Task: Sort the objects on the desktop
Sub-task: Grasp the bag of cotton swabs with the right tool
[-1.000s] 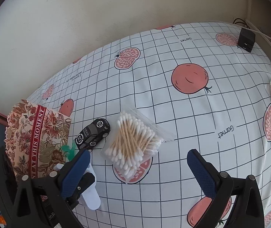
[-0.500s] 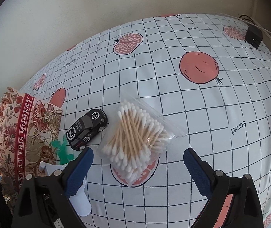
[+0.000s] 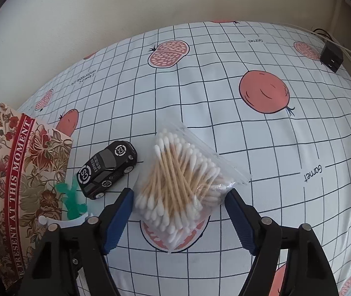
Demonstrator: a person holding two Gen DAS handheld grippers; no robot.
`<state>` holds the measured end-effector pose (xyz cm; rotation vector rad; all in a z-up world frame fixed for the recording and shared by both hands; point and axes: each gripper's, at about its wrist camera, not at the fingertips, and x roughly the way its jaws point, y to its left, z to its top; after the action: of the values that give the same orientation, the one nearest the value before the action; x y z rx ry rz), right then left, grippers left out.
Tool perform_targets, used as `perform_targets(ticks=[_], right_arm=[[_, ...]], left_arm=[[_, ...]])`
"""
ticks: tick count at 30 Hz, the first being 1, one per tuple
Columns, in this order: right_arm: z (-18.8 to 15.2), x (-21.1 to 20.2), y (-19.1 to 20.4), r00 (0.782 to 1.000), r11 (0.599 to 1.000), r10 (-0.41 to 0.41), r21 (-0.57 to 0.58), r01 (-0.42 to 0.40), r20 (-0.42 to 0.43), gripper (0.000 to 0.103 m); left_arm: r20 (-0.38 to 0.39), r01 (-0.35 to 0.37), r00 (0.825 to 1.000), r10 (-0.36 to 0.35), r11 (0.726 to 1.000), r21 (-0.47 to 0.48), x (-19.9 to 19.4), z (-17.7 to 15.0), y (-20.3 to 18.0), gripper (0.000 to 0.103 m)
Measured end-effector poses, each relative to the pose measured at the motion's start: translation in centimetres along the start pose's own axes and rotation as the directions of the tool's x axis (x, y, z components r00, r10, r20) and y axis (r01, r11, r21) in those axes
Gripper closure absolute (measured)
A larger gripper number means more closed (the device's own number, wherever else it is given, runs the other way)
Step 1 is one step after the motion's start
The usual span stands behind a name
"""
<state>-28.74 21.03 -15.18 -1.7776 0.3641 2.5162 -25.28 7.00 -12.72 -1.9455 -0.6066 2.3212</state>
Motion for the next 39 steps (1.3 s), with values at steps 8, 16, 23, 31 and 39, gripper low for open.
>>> perform_targets(ticks=[8,16,23,31,39], right_arm=[[0.0,-0.3,-0.4,1.0,1.0,-0.016,-0.004,0.016,0.017,0.042],[-0.1,-0.8,-1.0,1.0,1.0,-0.009,0.015,0.008,0.03,0.049],[-0.5,-1.4,-1.7,0.998,0.995,0.032,0.092,-0.036,0.046,0.053],[-1.4,-2.2,-2.6,0.996,0.982,0.061,0.176,-0.071,0.061,0.055],[-2.9,-4.3,-3.0,0.995,0.977,0.038,0.205,-0.056,0.091,0.055]], left_arm=[[-0.001,0.0,1.0,0.0,1.0,0.004,0.0,-0.2,-0.1,0.08],[-0.008,0.008,1.0,-0.008,1.0,0.009,0.1,-0.3,-0.2,0.08],[-0.008,0.025,1.0,-0.025,0.999,0.021,0.1,-0.2,-0.2,0.08],[-0.002,0.045,0.999,-0.045,0.998,0.052,0.2,0.0,-0.3,0.08],[-0.002,0.066,0.998,-0.066,0.994,0.089,0.4,0.2,-0.4,0.08]])
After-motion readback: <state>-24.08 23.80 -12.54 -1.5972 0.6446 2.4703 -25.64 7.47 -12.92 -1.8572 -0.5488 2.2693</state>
